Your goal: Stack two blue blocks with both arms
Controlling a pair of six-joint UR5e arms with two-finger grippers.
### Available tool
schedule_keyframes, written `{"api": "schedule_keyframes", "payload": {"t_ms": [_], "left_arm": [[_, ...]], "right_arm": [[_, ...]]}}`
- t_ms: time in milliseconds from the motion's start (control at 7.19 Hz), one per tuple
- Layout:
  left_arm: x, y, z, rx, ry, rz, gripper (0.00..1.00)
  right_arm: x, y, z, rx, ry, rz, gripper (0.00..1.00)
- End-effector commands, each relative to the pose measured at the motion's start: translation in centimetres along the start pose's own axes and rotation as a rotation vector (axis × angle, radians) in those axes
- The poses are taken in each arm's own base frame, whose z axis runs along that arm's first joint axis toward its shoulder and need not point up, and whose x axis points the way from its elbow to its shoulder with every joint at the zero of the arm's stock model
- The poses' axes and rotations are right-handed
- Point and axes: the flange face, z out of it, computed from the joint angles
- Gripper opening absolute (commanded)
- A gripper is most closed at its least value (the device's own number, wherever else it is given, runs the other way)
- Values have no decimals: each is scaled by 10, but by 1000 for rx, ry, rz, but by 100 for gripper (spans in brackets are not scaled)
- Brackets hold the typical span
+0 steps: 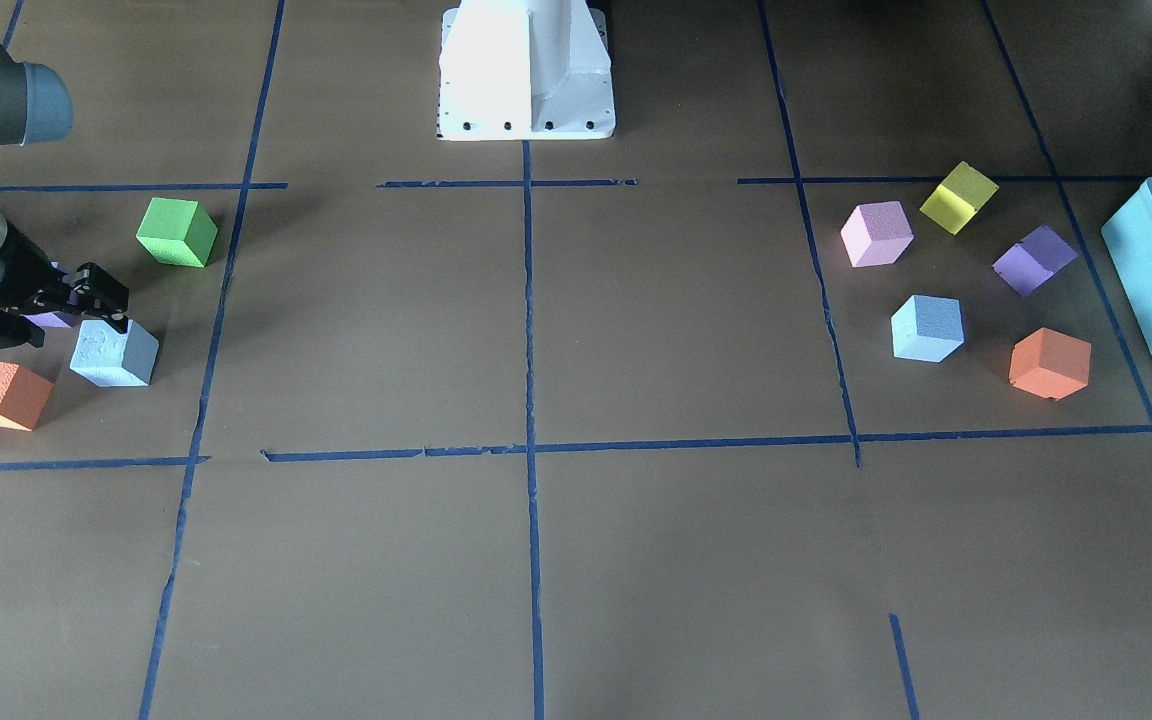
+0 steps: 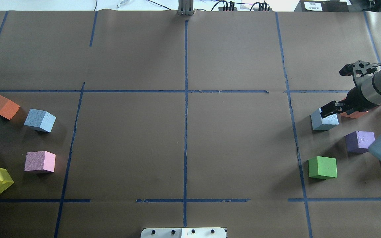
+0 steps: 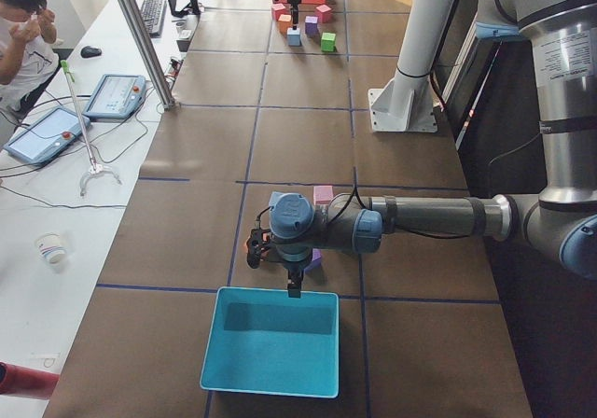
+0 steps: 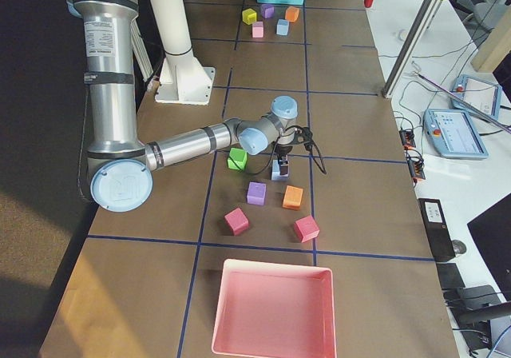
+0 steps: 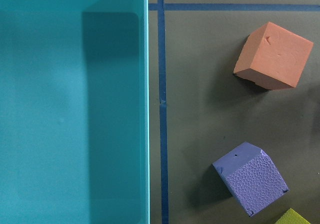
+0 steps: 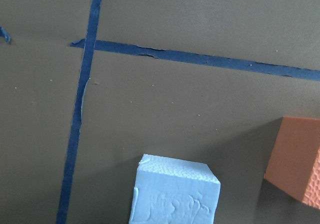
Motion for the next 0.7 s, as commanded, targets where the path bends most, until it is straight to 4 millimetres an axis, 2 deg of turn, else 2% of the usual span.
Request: {"api": "schedule_keyframes", "payload": {"t_ms": [0,557], "left_arm": [[-2,0,1,-3,0,-3,100],[-3,0,3,-7,0,-6,100]], "right_arm": [[-5,-6,18,-24,7,-4,100],[-5,-1,60,-82,49,-11,100]]}}
